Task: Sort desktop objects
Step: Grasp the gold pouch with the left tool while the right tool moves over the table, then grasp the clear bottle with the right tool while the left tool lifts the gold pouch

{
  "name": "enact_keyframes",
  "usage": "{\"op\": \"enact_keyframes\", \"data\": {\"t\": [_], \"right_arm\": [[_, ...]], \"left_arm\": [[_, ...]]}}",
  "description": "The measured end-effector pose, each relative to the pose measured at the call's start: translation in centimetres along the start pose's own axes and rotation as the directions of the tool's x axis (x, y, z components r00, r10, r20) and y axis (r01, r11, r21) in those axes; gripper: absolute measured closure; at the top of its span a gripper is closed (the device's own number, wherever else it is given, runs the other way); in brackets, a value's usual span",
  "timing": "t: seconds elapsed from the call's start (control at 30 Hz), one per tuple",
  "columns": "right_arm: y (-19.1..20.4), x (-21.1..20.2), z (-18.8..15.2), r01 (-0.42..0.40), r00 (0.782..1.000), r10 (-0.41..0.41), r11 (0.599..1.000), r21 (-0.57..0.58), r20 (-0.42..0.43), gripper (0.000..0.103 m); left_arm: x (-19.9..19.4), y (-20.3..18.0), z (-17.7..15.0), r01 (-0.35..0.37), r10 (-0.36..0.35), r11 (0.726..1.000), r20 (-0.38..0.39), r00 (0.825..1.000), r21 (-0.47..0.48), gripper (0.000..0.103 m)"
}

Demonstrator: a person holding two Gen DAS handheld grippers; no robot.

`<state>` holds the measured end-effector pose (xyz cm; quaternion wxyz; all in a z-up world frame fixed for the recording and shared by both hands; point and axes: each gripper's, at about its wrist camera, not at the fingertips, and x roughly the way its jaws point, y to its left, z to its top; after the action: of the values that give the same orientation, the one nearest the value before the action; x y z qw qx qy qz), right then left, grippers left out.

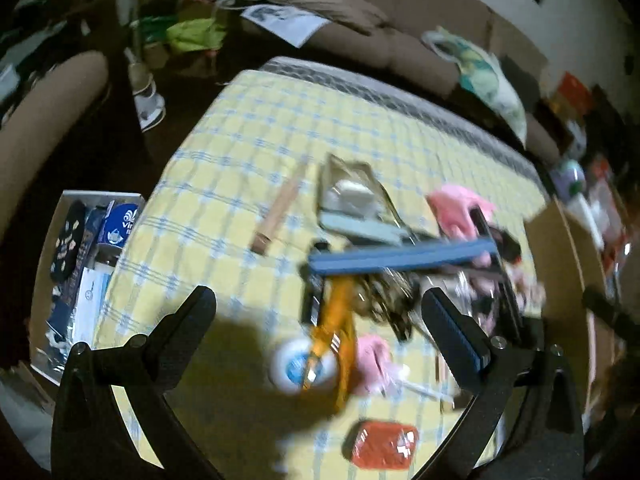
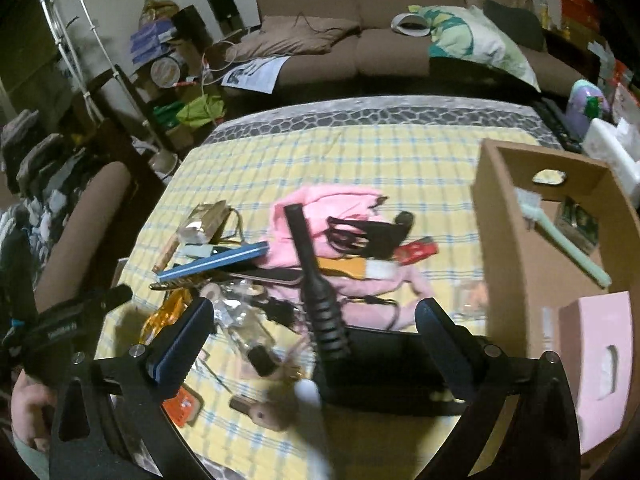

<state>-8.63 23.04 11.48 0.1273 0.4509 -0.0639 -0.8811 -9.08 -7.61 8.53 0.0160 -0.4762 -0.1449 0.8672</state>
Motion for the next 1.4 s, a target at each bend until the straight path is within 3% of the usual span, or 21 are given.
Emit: {"op": "enact_keyframes", "data": {"t": [0.13,0.37,0.47,0.53,0.6,0.63,0.7,0.73,0.83,0.9,1.07,1.2,1.3,1.4], "right_arm": [[0.8,1.3,0.1,-0.033,0.999,0.034,0.999,0.025,-0.004,0.0],[2.0,2.0,0.0,-0.001,1.0,0.001,1.0,-0.018,0.0,0.0],[1.7,2.0,-0.1,0.005,1.0,-0.006,1.0,-0.016,-0.005,0.0],[1.2,2.1,-0.2,0.008,1.0,-0.009,1.0,-0.012,-0.013,0.0],[0.8,2.1,-0.2,0.016,1.0,-0.016,1.0,-0.016,-0.022,0.0],[0.7,2.2,-0.3,0.017,1.0,-0.017,1.0,-0.017,-0.024,0.0],[0.3,2.2,-0.2,0.017,0.999,-0.017,1.0,-0.014,-0.027,0.0],[0.1,2.2,-0.2,0.016,0.999,-0.016,1.0,-0.011,-0.029,0.0],[-0.3,2.1,-0.1,0.005,0.999,-0.004,1.0,0.005,-0.031,0.0],[-0.4,2.0,0.0,-0.01,1.0,0.01,1.0,0.022,-0.028,0.0],[0.6,1.5,0.1,-0.046,0.999,0.047,0.998,0.032,-0.02,0.0],[1.4,0.9,0.3,-0.139,0.99,0.14,0.986,0.088,-0.004,0.0],[2.5,0.8,0.4,-0.198,0.98,0.198,0.973,0.116,0.01,0.002],[3.9,0.8,0.1,-0.233,0.972,0.233,0.966,0.111,0.007,0.012]], "left_arm": [[0.1,1.5,1.9,0.03,-0.028,0.999,0.044,0.999,-0.041,0.0],[4.7,-3.5,6.0,-0.07,0.063,0.985,0.044,0.997,0.157,0.0],[8.7,-6.1,6.7,-0.134,0.139,0.954,0.001,0.99,0.268,0.0],[11.7,-7.1,6.7,-0.194,0.218,0.925,-0.04,0.975,0.328,0.0],[13.8,-7.5,6.5,-0.211,0.251,0.912,-0.074,0.965,0.351,0.002],[14.2,-7.6,6.3,-0.191,0.231,0.916,-0.077,0.97,0.352,0.009],[14.3,-7.7,5.9,-0.16,0.191,0.925,-0.06,0.98,0.343,0.033],[14.4,-7.7,5.7,-0.144,0.174,0.928,-0.06,0.983,0.343,0.055],[13.4,-7.9,5.6,-0.136,0.16,0.926,-0.04,0.986,0.353,0.055],[12.0,-7.6,5.9,-0.103,0.121,0.94,-0.036,0.992,0.325,0.055],[5.2,-7.0,6.9,0.023,-0.026,0.965,0.01,1.0,0.26,0.056],[-2.0,-5.3,5.1,0.159,-0.173,0.974,0.077,0.982,0.16,0.055],[-6.3,-3.2,3.0,0.232,-0.242,0.969,0.129,0.962,0.086,0.055],[-9.1,-0.1,1.4,0.265,-0.263,0.964,0.177,0.948,0.014,0.055]]}}
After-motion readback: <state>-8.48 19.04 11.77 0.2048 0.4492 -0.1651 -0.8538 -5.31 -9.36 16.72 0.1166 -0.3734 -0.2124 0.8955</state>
